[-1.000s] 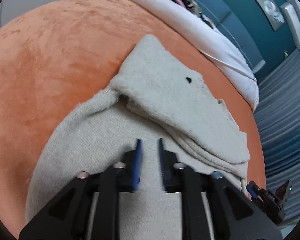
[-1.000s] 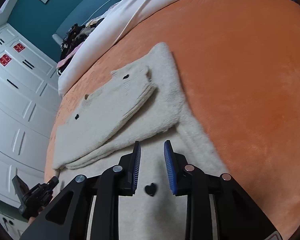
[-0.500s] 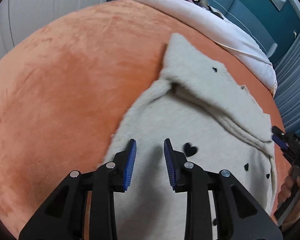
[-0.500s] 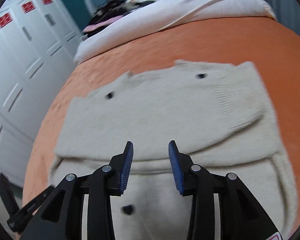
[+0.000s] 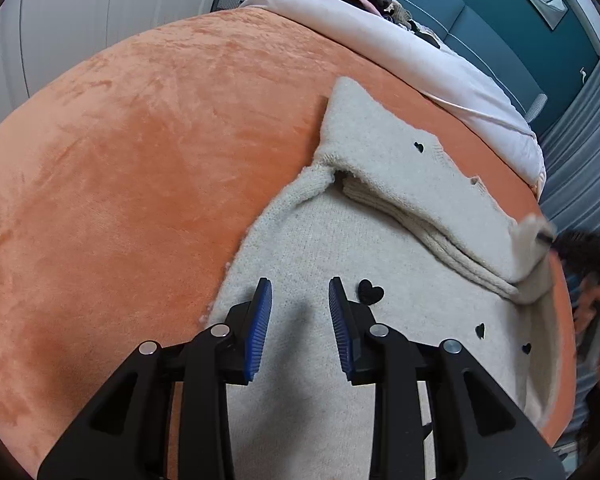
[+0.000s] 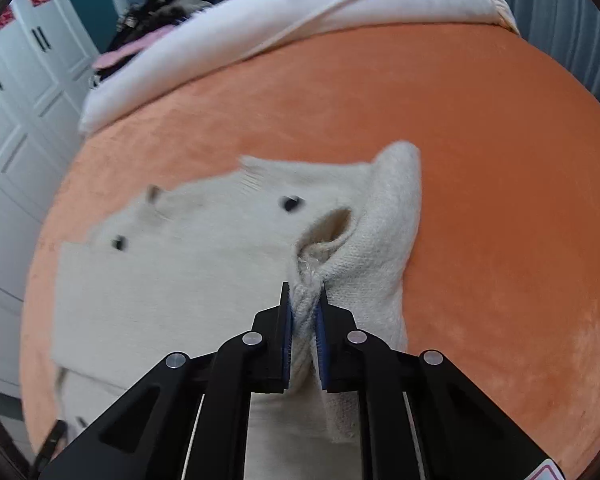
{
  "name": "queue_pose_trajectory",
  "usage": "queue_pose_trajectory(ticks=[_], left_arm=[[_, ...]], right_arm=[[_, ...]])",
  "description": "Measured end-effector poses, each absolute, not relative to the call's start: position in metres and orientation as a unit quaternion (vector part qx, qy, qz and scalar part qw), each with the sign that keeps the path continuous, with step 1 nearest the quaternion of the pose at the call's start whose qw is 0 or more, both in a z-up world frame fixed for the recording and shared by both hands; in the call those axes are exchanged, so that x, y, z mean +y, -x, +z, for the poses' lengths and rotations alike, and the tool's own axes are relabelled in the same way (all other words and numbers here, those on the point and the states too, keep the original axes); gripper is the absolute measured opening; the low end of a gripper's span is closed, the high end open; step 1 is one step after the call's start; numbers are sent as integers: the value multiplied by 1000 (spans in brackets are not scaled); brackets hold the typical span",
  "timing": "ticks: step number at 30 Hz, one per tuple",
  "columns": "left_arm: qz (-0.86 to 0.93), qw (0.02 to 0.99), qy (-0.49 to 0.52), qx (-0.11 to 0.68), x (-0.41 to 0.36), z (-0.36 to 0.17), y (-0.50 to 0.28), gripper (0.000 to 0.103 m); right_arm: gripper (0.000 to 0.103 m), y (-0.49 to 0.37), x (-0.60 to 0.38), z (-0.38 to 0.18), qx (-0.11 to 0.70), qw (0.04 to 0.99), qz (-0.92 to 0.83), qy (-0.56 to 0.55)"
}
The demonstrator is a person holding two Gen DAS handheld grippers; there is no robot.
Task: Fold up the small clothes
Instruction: 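Grasp the hem corner with the right tool, straighten it, and release, then grasp the ribbed hem with the left tool while the right tool grasps it too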
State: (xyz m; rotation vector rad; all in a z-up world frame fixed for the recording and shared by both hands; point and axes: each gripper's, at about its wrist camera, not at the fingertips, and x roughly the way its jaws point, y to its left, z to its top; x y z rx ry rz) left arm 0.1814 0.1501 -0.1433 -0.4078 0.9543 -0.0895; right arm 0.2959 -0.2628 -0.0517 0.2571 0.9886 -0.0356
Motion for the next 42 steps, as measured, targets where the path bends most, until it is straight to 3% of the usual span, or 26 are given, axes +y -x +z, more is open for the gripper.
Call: queue_pose_trajectory(ticks=[3, 6, 12, 14, 16, 18, 20, 22, 25, 26, 28, 30, 32, 35, 38, 39, 40, 41, 42], left_arm=[[-32, 863, 198, 464, 158, -149, -179, 31], [-30, 861, 202, 465, 164, -152, -174, 31], [-46, 867, 157, 471, 163, -156, -158, 31], [-48, 867, 157, 470, 164, -156, -153, 33], [-52, 865, 170, 469, 165, -154, -145, 39], [-55, 862, 184, 470, 164, -150, -137, 47], [-59, 857, 191, 475, 162, -146, -123, 55], [-57, 849, 195, 487, 158, -147, -110, 60], [-50, 842, 203, 497, 151, -149, -93, 65], [-47, 841, 203, 499, 149, -148, -89, 65], [-42, 839, 208, 501, 148, -145, -86, 65], [-36, 830, 234, 505, 153, -144, -85, 65], [-35, 826, 253, 503, 157, -142, -81, 65], [-29, 823, 255, 508, 156, -143, -72, 66], [-31, 806, 281, 520, 155, -157, -64, 73], [-27, 812, 279, 512, 154, -158, -62, 73], [-26, 818, 267, 509, 150, -158, -62, 73], [-25, 823, 256, 507, 147, -157, -63, 72], [-25, 825, 248, 507, 144, -156, -64, 70]], right_arm=[[11, -308, -203, -4, 450, 893, -17, 17], [10, -308, -208, -17, 463, 884, -48, 34], [10, -228, -330, -84, 505, 848, -149, -66], [19, -192, -363, -106, 526, 827, -171, -99], [19, -149, -377, -116, 531, 817, -147, -168], [28, -107, -363, -115, 521, 819, -102, -220], [66, -73, -331, -110, 505, 828, -55, -237], [75, -56, -288, -110, 503, 837, -17, -213], [71, -58, -247, -128, 525, 837, -5, -157], [57, -63, -244, -134, 535, 831, -13, -153], [45, -69, -256, -128, 537, 819, -10, -201], [51, -63, -272, -102, 501, 833, -7, -235], [72, -51, -273, -81, 485, 848, -2, -216], [74, -36, -264, -76, 490, 848, 12, -201], [74, -29, -240, -112, 530, 831, 8, -171], [70, -28, -239, -124, 541, 826, 4, -158], [50, -28, -236, -137, 549, 823, -1, -147], [20, -29, -241, -144, 553, 819, -6, -152], [12, -26, -253, -145, 550, 815, -13, -179]])
